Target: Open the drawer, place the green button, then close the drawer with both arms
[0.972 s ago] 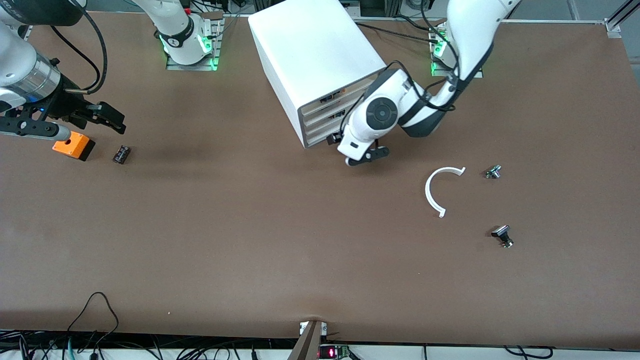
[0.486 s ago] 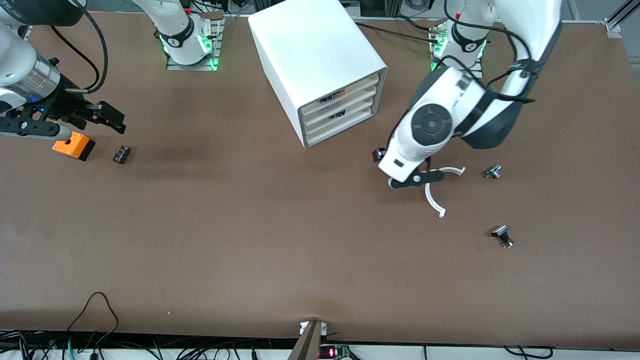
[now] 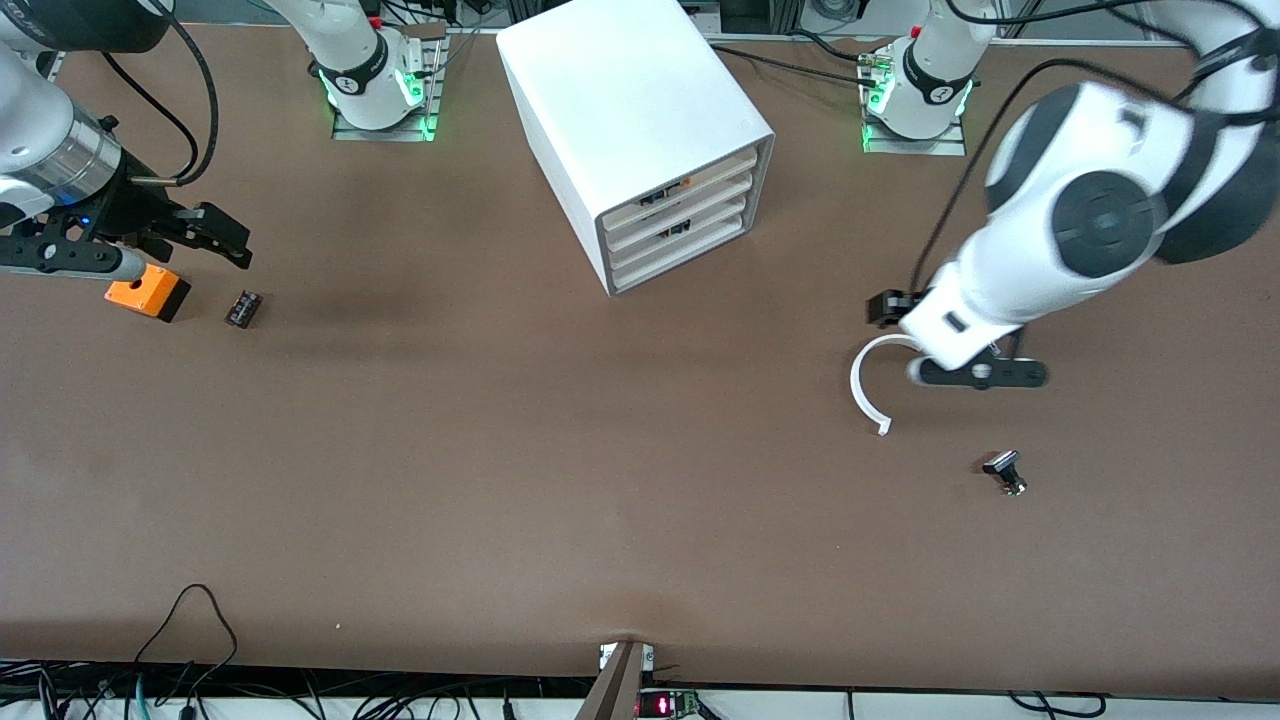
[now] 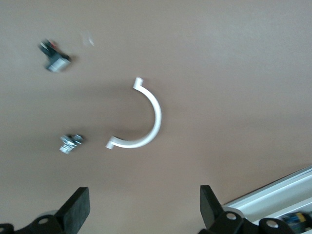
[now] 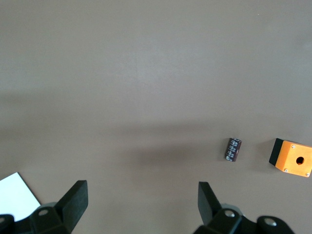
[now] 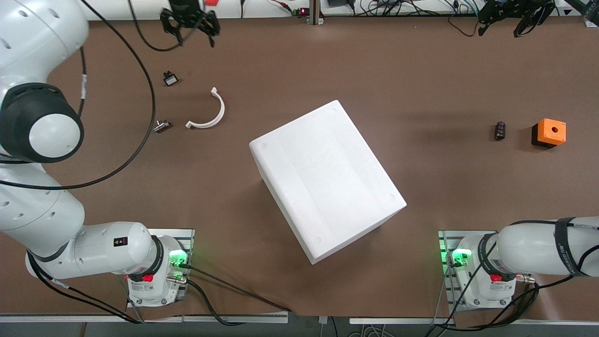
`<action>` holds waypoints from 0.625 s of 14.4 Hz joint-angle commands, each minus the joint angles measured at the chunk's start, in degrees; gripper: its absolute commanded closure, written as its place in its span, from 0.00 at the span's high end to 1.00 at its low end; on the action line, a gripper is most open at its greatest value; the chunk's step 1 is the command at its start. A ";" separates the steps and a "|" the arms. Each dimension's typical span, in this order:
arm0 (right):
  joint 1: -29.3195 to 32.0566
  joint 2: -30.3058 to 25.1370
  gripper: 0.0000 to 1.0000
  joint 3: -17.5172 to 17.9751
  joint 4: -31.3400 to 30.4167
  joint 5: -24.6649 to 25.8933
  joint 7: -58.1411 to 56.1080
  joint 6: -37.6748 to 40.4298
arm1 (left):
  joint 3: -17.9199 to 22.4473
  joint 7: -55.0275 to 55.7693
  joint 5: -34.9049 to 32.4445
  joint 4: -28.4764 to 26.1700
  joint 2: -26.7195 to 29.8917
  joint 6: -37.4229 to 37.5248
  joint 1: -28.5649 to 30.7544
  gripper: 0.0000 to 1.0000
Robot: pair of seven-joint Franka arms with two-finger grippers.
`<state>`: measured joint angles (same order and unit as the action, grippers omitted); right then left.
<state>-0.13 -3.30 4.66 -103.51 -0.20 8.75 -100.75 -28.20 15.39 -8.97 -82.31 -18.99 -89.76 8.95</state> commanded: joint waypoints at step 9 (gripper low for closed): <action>1.01 -0.48 1.00 0.53 -0.29 -0.33 -2.07 -0.59 | 30.23 -25.75 8.18 -18.68 21.45 -13.33 -13.43 0.99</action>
<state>-0.08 -3.26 4.68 -103.51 -0.21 7.97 -100.93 -0.07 -9.23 -1.23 -94.33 -1.52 -98.95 -2.36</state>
